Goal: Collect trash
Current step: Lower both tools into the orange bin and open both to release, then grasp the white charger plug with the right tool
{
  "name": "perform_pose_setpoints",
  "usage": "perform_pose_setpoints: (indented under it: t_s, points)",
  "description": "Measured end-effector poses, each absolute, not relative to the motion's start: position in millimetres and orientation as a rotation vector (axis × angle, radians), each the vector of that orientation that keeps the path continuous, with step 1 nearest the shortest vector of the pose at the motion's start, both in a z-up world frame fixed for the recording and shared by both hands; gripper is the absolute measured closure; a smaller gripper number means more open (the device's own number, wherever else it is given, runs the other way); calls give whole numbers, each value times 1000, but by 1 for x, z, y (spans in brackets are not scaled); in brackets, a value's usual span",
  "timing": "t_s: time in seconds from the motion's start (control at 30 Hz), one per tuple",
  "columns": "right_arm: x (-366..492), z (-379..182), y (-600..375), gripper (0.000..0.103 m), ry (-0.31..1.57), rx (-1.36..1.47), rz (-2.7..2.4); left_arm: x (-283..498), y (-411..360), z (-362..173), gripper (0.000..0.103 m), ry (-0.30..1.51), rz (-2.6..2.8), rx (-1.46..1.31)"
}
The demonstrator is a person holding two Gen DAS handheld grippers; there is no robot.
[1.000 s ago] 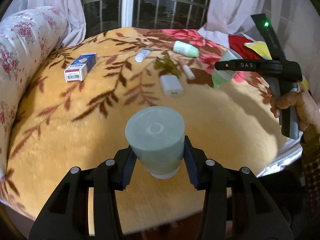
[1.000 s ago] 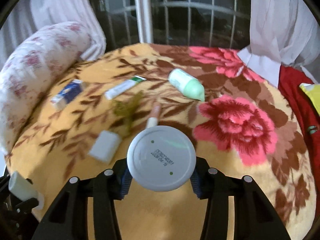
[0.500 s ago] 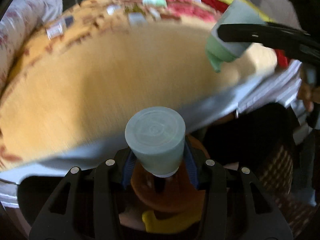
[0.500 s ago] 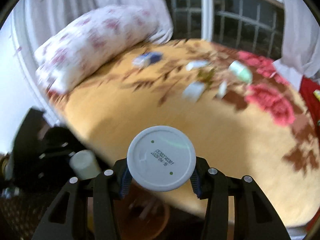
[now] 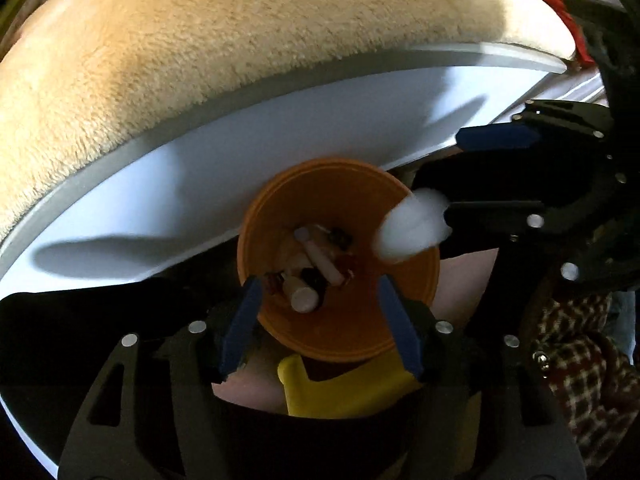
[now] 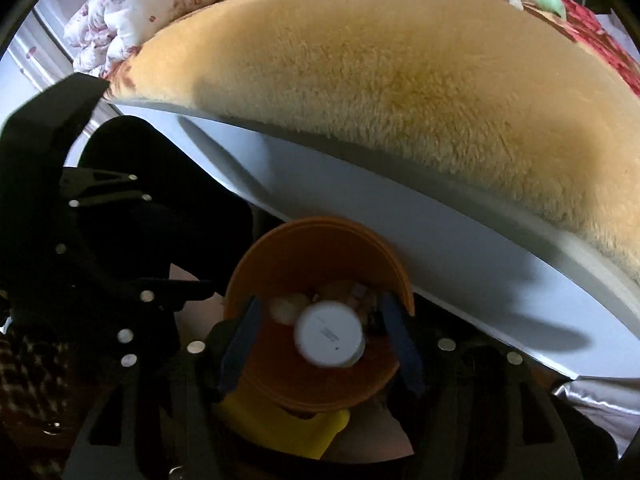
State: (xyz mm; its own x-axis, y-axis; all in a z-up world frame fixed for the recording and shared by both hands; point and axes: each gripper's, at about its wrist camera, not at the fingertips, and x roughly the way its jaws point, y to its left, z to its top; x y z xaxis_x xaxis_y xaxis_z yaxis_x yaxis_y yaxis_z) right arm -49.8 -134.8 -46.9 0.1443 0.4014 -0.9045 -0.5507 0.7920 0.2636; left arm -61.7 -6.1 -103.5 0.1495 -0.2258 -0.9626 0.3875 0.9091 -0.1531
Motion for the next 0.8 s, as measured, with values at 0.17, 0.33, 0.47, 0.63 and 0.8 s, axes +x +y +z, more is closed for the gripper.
perform_pose_setpoints:
  t_s: [0.17,0.33,0.47,0.63,0.8]
  points:
    - [-46,-28,-143,36,1179,-121,683,-62,-7,-88,43,1296,-472,128]
    - [-24,19,-156,31,1016,-99,655,-52,0,-47,42,1131,-446,124]
    - [21,55,-157,27,901,-78,585,-37,18,-6,36,965,-369,65]
    - [95,75,-145,25,838,-33,500,-5,40,27,36,847,-253,23]
    - [176,57,-123,25,899,-55,387,20,62,39,36,801,-185,-12]
